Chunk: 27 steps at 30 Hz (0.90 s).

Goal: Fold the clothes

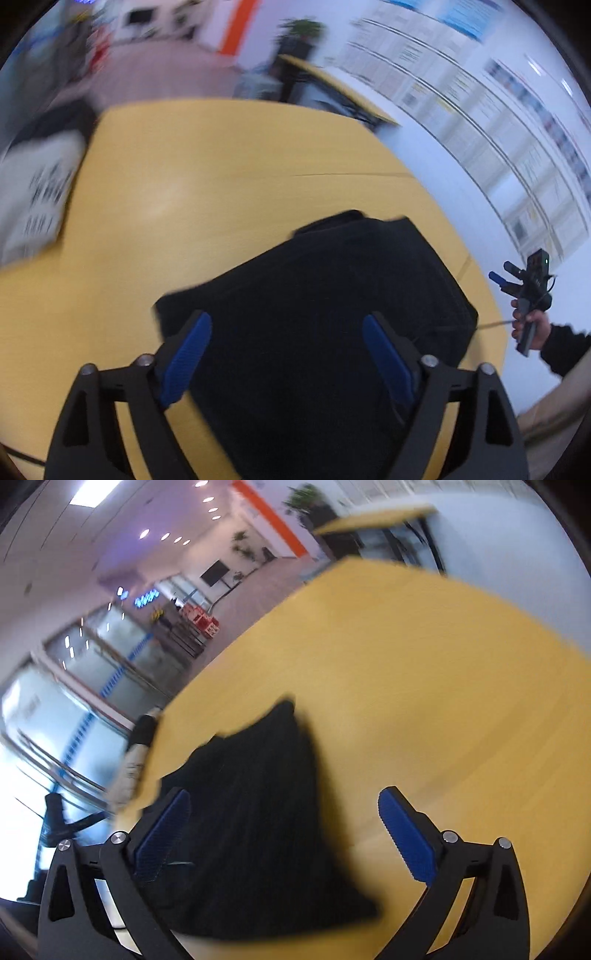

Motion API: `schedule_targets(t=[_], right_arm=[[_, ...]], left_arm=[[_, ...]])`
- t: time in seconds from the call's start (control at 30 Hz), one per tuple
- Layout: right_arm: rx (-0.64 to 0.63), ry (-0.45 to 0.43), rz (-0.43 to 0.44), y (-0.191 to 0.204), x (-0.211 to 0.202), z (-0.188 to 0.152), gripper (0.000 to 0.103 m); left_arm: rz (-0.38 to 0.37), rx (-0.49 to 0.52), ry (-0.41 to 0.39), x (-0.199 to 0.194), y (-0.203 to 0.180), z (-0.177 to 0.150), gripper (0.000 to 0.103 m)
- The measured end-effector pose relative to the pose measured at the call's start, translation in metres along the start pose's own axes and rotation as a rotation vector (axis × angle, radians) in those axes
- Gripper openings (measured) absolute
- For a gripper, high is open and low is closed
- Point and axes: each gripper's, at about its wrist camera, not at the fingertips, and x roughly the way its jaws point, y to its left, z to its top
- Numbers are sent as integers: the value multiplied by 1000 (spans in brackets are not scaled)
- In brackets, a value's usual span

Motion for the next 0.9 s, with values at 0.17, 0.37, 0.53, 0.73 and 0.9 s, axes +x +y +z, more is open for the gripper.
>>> schedule_targets(t=[0.17, 0.37, 0.53, 0.73, 0.9], right_arm=[[325, 143, 87, -27, 3, -122, 103], [387, 22, 53, -29, 36, -142, 102], [375, -76, -6, -12, 69, -122, 97], [390, -104, -46, -21, 55, -86, 25], [117, -219, -105, -7, -3, -29, 22]], left_arm=[[-7, 421, 149, 63, -72, 10, 94], [-82, 676, 289, 147, -101, -19, 94], [-125, 817, 368, 186, -119, -45, 93], [-144, 766, 328, 193, -114, -48, 99], [-149, 708, 296, 207, -154, -40, 99]])
